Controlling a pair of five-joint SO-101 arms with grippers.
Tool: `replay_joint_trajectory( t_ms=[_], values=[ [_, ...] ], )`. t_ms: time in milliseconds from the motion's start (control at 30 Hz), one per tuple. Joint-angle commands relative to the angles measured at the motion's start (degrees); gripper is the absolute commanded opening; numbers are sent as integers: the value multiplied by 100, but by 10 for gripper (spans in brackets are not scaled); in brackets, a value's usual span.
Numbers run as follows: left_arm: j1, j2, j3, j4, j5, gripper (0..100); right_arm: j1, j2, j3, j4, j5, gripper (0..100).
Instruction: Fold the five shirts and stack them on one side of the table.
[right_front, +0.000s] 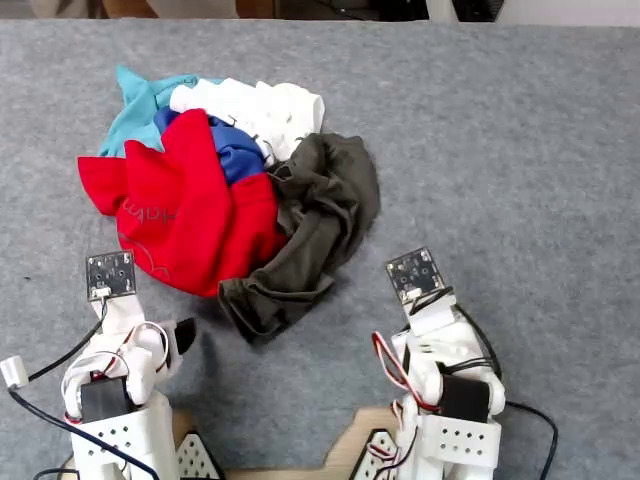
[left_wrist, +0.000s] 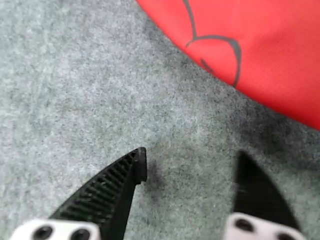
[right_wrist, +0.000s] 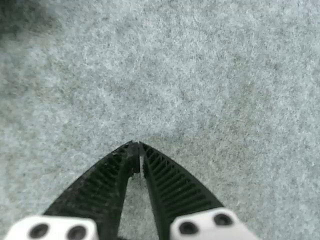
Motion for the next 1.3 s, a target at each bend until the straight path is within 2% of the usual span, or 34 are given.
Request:
replay_joint_trajectory(
  t_ms=[0,100,233,333,567,733,833,1033,1267],
  values=[
    [167,-57,62,-545,44,484,-66,-338,13,18,-18,5],
    [308,-57,9,-1292,44,512,-66,-338,13,18,-18,5],
    [457,-57,-519,-1785,44,477,-66,-338,13,18,-18,5],
    [853,-57,-993,-1837,167,414,-66,-338,13,18,-18,5],
    [1336,-31,-2207,-1811,1204,238,-66,-338,13,18,-18,5],
    [1354,13,-2989,-1811,1222,174,-66,-338,13,18,-18,5],
    [1723,198,-3059,-1846,1064,178,-66,-338,13,18,-18,5],
    [1996,1525,-3508,-2145,1319,178,-66,-338,13,18,-18,5],
    [2013,4462,-5222,-2215,1960,176,-66,-338,13,18,-18,5]
  ],
)
